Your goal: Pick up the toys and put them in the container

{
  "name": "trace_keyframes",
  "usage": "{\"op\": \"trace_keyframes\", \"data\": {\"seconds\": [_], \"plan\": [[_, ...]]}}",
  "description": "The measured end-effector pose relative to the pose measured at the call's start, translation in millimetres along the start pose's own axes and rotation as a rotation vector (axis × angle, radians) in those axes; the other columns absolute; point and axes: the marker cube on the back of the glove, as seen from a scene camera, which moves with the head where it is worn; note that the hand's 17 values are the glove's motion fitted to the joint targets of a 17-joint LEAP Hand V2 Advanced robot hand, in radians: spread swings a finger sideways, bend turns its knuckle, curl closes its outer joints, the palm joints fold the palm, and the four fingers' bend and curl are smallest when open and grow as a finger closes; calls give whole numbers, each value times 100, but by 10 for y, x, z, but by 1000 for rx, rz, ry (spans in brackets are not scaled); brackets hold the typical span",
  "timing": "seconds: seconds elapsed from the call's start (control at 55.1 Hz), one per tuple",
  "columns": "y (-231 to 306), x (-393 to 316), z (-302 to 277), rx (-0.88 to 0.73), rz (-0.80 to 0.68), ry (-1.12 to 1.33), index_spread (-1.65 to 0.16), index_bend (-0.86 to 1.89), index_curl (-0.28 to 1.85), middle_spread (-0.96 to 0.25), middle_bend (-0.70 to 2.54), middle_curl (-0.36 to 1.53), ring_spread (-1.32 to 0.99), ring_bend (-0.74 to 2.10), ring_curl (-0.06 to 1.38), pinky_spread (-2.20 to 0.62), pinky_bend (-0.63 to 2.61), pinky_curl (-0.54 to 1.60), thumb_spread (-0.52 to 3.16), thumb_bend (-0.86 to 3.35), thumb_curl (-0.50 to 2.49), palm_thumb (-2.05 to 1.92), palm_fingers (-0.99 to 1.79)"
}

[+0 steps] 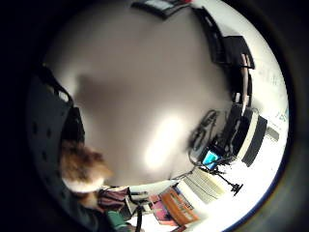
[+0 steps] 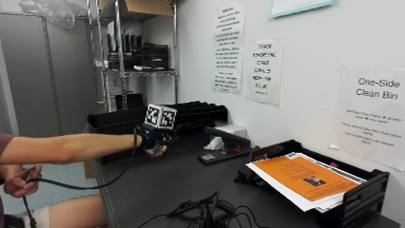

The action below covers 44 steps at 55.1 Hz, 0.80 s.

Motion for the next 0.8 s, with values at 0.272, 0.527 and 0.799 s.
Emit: {"op": "trace_keyframes", "data": {"seconds": [0.272, 0.527, 0.799], "plan": [[387, -219, -1643, 205, 26, 103, -20, 125, 83, -21, 120, 79, -43, 107, 75, -27, 85, 44, 76, 8, 79, 58, 107], [467, -738, -2354, 294, -13, 135, -18, 126, 89, -19, 123, 83, -43, 110, 77, -28, 89, 48, 68, 6, 90, 58, 104], [179, -2043, -2392, 317, -162, 66, -17, 124, 93, -18, 123, 84, -42, 112, 78, -28, 90, 50, 62, 4, 100, 58, 104]]}}
